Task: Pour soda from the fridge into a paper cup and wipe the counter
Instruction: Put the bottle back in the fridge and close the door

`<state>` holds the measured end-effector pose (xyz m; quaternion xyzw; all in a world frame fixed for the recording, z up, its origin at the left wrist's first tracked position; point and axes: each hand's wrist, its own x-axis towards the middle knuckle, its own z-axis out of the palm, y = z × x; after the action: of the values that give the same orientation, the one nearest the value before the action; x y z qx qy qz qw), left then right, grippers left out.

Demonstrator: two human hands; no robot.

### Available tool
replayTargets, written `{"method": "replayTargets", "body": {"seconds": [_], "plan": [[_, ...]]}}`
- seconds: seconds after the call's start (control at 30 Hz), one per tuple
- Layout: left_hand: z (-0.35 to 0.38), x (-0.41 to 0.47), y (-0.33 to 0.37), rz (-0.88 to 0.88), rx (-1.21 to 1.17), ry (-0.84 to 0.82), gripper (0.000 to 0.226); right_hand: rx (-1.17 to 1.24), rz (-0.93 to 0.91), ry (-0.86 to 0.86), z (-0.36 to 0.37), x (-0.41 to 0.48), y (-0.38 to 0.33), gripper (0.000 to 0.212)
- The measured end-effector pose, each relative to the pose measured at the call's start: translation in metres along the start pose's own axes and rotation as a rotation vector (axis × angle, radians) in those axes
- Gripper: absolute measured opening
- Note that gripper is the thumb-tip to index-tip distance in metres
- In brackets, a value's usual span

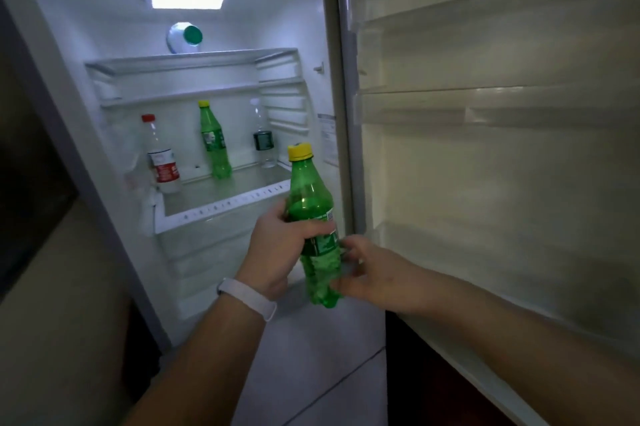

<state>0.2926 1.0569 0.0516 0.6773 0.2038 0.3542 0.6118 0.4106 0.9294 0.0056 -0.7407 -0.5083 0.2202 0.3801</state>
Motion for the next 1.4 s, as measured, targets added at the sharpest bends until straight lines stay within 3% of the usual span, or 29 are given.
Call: {"method": "replayTargets", "body": {"seconds": [0.07, 0.27, 0.53, 0.7, 0.77, 1.03, 1.23, 1.4], "plan": [[-0.007, 0.013, 0.006, 0.017, 0.019, 0.031, 0.036, 0.01, -0.027, -0.043, 0.005, 0.034, 0.0, 0.077], [-0.026, 0.067, 0.022, 0.036, 0.085, 0.15, 0.038, 0.136, -0.1, -0.125, -0.007, 0.113, -0.02, 0.045], [-0.046, 0.138, 0.023, 0.042, 0.135, 0.283, 0.043, 0.188, -0.092, -0.17, -0.012, 0.206, -0.03, 0.057], [-0.061, 0.178, 0.019, 0.007, 0.106, 0.353, 0.045, 0.187, -0.129, -0.15, -0.009, 0.243, -0.039, 0.022], [-0.066, 0.195, 0.016, 0.013, 0.121, 0.368, 0.044, 0.178, -0.153, -0.149, -0.008, 0.258, -0.041, 0.017], [-0.088, 0.262, 0.0, 0.085, 0.195, 0.284, 0.066, 0.211, -0.121, -0.051, 0.0, 0.328, -0.034, 0.04], [-0.102, 0.313, -0.016, 0.112, 0.211, 0.224, 0.053, 0.12, -0.109, 0.025, -0.002, 0.378, -0.036, 0.024], [-0.121, 0.353, -0.025, 0.134, 0.223, 0.212, 0.048, 0.183, -0.112, 0.067, 0.005, 0.419, -0.037, 0.026]]}}
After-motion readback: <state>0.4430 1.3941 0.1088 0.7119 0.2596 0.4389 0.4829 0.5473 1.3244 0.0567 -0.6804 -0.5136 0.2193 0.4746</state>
